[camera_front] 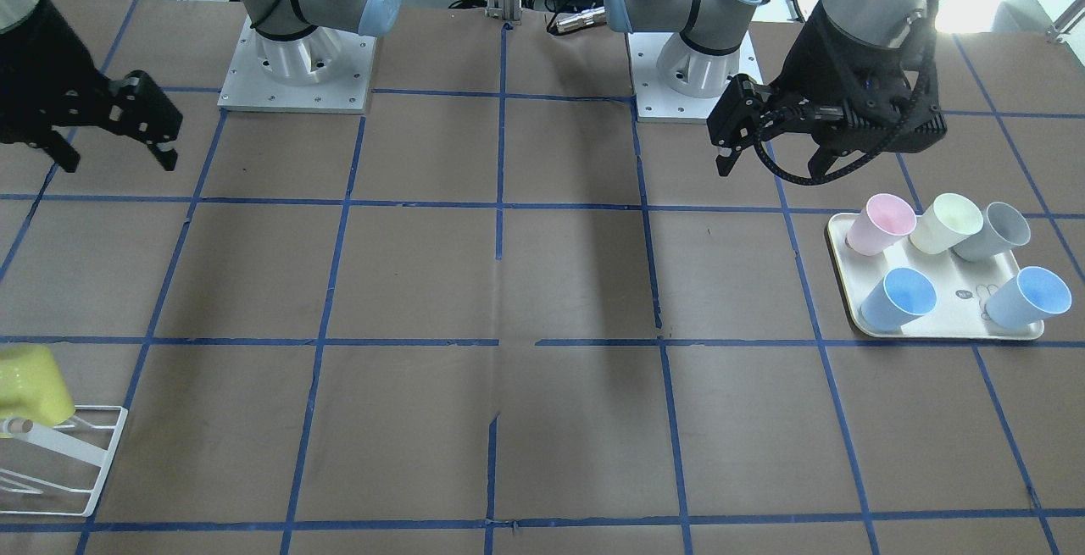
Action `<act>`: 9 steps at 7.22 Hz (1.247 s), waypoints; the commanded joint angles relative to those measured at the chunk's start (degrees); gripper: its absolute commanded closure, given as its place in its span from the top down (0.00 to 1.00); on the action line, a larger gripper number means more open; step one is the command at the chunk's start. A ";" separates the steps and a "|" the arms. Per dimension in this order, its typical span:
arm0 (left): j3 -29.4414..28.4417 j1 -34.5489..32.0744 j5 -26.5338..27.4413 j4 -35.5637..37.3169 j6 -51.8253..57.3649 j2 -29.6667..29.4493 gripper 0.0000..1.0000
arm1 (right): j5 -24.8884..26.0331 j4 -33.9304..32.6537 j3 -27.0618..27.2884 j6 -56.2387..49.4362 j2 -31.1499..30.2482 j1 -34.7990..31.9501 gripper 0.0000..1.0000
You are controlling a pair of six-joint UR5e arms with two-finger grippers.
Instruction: Transfer IKEA cup to right arm and place on rack
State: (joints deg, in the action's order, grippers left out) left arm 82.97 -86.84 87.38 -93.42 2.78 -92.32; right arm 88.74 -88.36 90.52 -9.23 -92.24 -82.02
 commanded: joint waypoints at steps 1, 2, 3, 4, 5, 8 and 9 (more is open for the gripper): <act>0.44 0.00 -0.01 0.17 0.04 0.30 1.00 | 0.47 1.44 -0.26 9.02 -0.05 -10.50 1.00; 0.79 0.09 -0.36 0.61 0.12 0.73 1.00 | 0.73 3.18 -1.91 9.57 -0.31 -11.05 1.00; 0.53 0.00 0.24 0.61 0.82 0.39 1.00 | 0.82 7.81 -4.54 9.32 -0.31 -11.06 1.00; -0.08 0.00 0.16 0.70 0.83 0.04 1.00 | 0.39 7.77 -5.35 9.66 0.39 -10.97 1.00; 0.00 0.00 0.16 0.70 1.09 0.04 1.00 | 0.91 7.77 -6.31 9.67 1.18 -10.97 1.00; 0.09 0.00 1.90 0.52 1.79 0.12 1.00 | 0.13 8.12 -11.25 9.32 6.02 -11.23 1.00; 0.70 -0.17 3.75 0.61 3.10 0.39 1.00 | 0.21 7.86 -10.72 9.40 5.76 -11.24 1.00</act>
State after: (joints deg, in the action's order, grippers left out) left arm 83.14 -86.89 89.16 -92.82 4.63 -92.18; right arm 89.06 -80.27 79.56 0.12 -86.65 -93.21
